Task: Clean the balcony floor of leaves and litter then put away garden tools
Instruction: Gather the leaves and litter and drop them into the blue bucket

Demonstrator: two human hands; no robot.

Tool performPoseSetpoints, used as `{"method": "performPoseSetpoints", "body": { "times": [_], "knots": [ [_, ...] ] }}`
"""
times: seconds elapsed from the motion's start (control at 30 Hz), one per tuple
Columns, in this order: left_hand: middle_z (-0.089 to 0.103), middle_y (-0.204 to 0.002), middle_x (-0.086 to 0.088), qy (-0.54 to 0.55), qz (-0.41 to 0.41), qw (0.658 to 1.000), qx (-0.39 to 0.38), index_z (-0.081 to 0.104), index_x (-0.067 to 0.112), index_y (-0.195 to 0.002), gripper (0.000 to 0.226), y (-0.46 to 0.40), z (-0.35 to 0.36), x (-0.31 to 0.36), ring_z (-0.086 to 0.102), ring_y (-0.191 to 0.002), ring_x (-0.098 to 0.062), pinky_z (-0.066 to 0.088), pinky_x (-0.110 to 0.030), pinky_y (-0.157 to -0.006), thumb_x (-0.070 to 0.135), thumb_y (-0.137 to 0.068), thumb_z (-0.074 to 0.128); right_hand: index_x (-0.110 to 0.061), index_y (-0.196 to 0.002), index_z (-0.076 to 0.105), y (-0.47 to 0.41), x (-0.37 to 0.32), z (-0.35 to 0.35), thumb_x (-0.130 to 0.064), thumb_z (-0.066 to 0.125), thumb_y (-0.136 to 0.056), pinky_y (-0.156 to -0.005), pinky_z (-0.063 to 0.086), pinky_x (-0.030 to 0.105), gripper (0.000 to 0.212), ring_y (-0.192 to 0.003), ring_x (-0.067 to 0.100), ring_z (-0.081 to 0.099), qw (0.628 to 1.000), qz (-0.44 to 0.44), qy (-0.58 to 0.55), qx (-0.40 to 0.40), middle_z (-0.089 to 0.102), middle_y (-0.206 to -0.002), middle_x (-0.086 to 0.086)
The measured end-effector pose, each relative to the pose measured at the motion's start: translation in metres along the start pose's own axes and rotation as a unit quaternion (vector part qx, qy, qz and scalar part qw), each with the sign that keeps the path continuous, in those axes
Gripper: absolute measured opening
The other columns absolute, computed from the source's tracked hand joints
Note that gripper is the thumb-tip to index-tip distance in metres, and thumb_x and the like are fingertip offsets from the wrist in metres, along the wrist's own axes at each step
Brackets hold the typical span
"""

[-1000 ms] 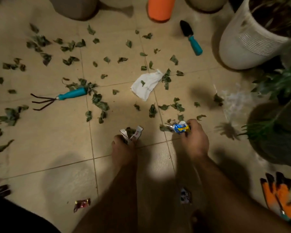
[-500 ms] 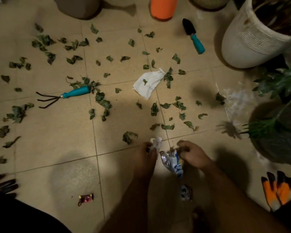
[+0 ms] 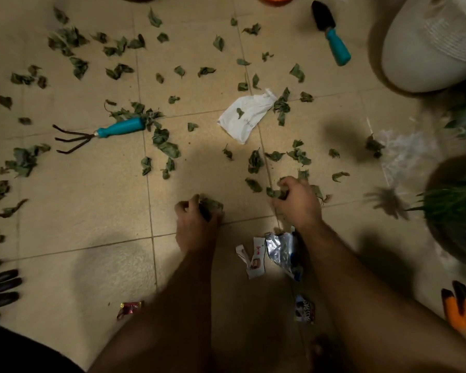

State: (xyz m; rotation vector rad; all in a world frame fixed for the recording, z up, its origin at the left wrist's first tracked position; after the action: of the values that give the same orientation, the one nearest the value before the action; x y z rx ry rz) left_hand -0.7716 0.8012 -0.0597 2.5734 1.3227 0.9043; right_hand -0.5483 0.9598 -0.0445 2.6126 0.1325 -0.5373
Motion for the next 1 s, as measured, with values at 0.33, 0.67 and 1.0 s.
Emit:
{"method": "performPoseSetpoints", "body": {
  "times": [0.33,0.67,1.0],
  "knots": [
    [0.061,-0.102,-0.004,0.085,-0.009,0.996,0.028,0.061,0.012,-0.108,0.016,0.004,0.000,-0.011,0.057,-0.090,-0.016,0.043,-0.027,-0.076,0.017,-0.093,0.062,-0.017,-0.076,0.052,0.000,-0.002,0.010,-0.015,0.070,-0.082,-0.053,0.033,0.026,0.019,-0.068,0.017,0.051,0.997,-0.013,-0.076,0.019,0.053,-0.074,-0.001],
    [0.051,-0.127,-0.015,0.064,0.095,0.993,0.006,0.055,0.011,-0.132,0.037,0.001,0.013,0.028,0.055,-0.106,-0.025,0.049,-0.034,-0.088,0.028,-0.099,0.055,-0.012,-0.093,0.066,0.003,0.051,-0.007,-0.006,0.053,-0.097,-0.070,0.055,0.023,0.015,-0.076,0.014,0.060,0.834,0.196,-0.508,0.093,0.065,-0.087,0.005],
    [0.053,-0.108,-0.010,0.063,0.091,0.994,-0.002,0.060,0.007,-0.107,0.018,0.000,0.026,0.042,0.052,-0.090,-0.019,0.040,-0.026,-0.077,0.022,-0.098,0.057,-0.009,-0.086,0.062,-0.016,0.030,-0.020,-0.040,0.069,-0.089,-0.059,0.043,0.028,0.032,-0.069,0.014,0.054,0.948,0.122,-0.273,0.114,0.062,-0.078,0.001]
  ]
}}
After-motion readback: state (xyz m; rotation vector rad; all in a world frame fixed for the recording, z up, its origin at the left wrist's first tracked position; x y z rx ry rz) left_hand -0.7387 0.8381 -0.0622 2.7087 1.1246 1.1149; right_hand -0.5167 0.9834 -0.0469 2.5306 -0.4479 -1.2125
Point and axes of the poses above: each hand's wrist, its own y-axis away from the middle knuckle, its own z-axis out of the palm, x = y × z, the point moved 9 cm from there along -y, towards the middle knuckle
